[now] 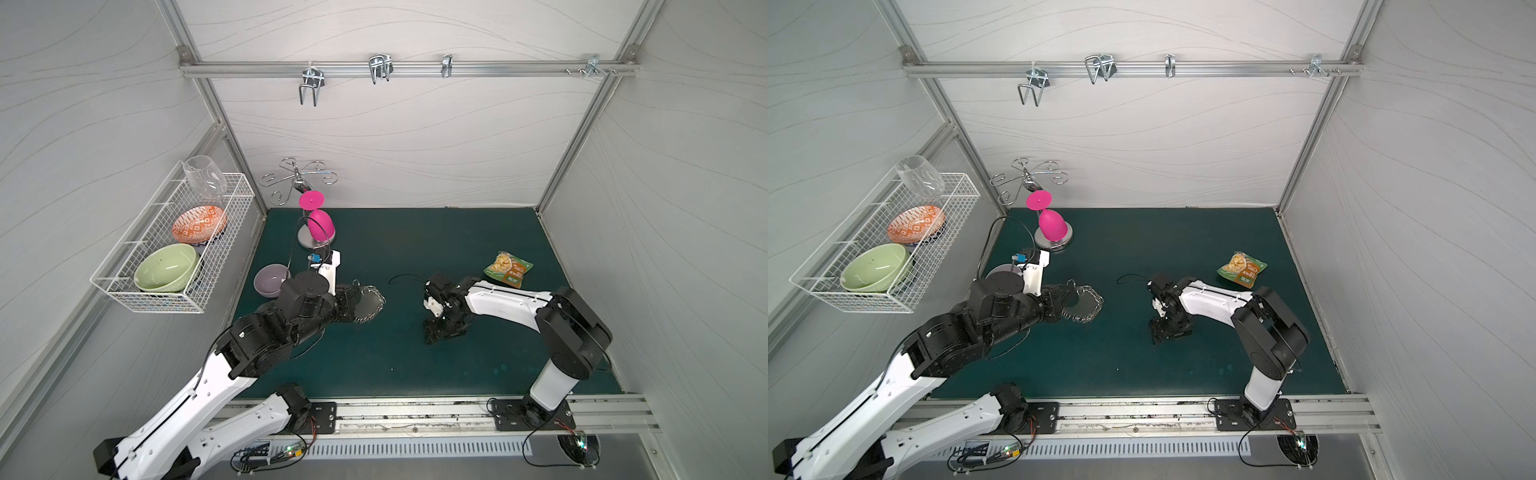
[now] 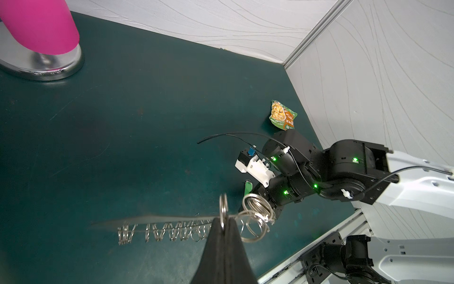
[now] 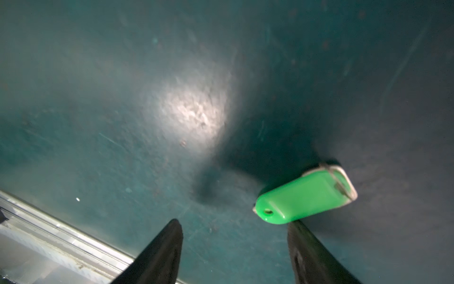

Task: Attach keys to a key ring
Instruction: Pick up the key from the center of the board.

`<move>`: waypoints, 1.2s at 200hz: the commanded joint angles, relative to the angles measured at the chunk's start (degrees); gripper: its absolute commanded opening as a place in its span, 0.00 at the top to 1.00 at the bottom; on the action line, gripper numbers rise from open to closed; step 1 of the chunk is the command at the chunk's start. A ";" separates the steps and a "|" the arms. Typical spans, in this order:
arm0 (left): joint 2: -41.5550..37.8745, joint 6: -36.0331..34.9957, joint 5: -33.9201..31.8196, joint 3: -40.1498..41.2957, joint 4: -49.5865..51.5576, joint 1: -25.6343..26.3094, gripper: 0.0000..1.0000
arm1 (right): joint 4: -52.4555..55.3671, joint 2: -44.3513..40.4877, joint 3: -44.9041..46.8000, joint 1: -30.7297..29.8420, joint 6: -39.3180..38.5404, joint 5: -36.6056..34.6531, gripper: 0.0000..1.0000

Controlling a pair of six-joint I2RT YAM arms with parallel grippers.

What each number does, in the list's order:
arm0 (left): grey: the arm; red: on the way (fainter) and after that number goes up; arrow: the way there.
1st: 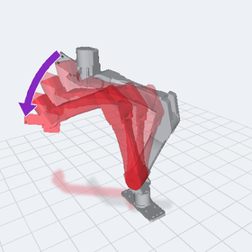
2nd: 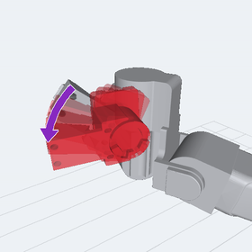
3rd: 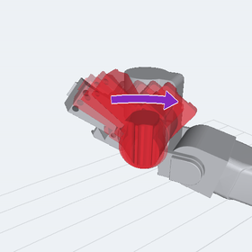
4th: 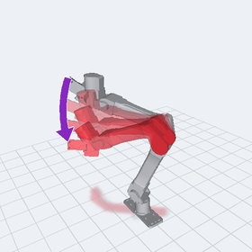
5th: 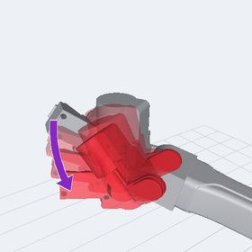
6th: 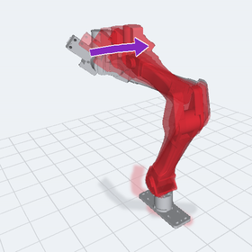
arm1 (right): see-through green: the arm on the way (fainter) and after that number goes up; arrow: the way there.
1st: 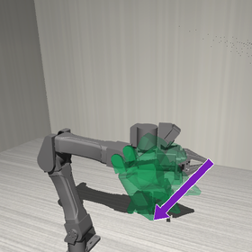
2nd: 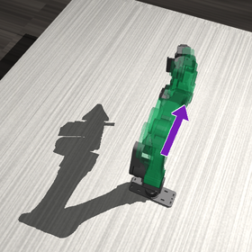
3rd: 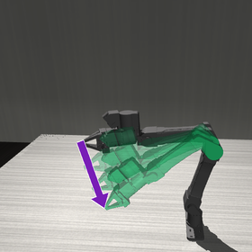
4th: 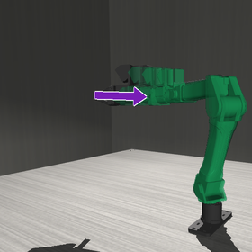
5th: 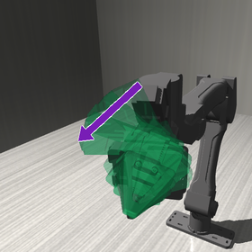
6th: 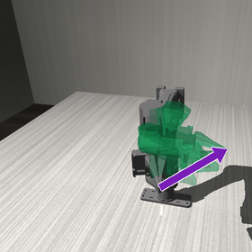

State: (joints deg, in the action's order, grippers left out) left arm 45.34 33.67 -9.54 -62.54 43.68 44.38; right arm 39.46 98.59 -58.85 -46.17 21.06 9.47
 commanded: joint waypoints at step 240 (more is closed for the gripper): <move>4.80 -1.94 0.75 -3.35 -7.89 0.19 1.00 | -3.71 -9.16 6.27 10.46 7.46 -1.35 0.58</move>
State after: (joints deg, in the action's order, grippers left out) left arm 49.95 32.95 -9.43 -62.67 41.15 44.38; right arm 37.56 87.70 -52.29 -36.21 26.50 6.74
